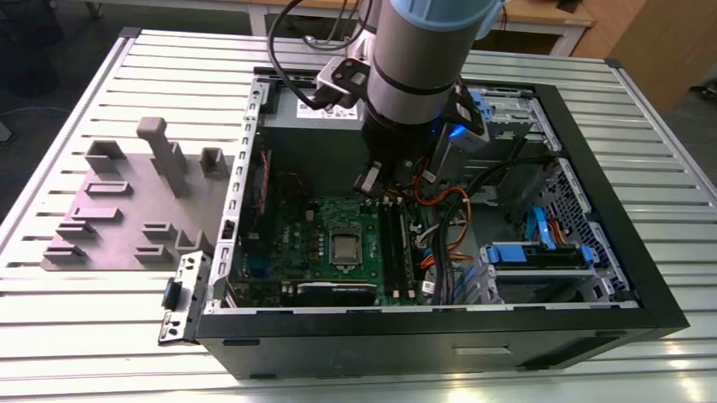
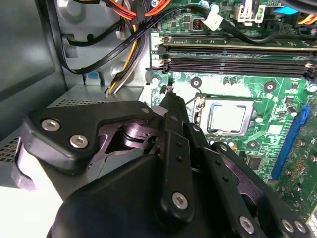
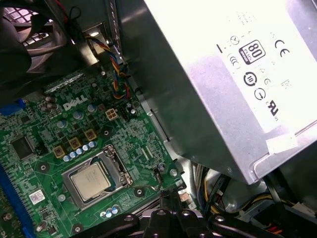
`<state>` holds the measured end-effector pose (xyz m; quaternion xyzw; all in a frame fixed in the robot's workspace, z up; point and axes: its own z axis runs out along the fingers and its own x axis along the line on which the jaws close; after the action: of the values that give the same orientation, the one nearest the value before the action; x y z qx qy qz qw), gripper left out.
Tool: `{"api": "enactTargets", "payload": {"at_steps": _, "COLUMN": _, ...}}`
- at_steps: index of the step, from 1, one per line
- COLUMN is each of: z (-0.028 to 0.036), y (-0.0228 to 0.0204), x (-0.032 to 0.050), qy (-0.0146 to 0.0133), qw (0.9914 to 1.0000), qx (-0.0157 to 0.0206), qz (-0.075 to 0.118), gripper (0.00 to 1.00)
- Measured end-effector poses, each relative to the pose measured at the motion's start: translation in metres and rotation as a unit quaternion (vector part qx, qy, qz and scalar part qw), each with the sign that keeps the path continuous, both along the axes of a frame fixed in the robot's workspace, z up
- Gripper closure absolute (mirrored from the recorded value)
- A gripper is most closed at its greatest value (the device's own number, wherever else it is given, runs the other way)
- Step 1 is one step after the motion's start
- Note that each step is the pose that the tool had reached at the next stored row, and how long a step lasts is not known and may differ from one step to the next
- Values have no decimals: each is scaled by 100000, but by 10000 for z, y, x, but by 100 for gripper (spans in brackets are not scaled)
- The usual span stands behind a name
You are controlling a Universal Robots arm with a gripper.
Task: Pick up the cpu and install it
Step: 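Install the first cpu locking lever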
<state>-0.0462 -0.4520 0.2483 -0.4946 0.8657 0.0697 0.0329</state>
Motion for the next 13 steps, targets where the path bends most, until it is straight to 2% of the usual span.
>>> {"api": "enactTargets", "payload": {"at_steps": 8, "z": -38, "y": 24, "x": -7, "qy": -2, "qw": 99999, "qx": 520, "qz": 91, "gripper": 89}}
{"api": "enactTargets", "payload": {"at_steps": 13, "z": -60, "y": 34, "x": -59, "qy": 1, "qw": 99998, "qx": 553, "qz": 120, "gripper": 89}}
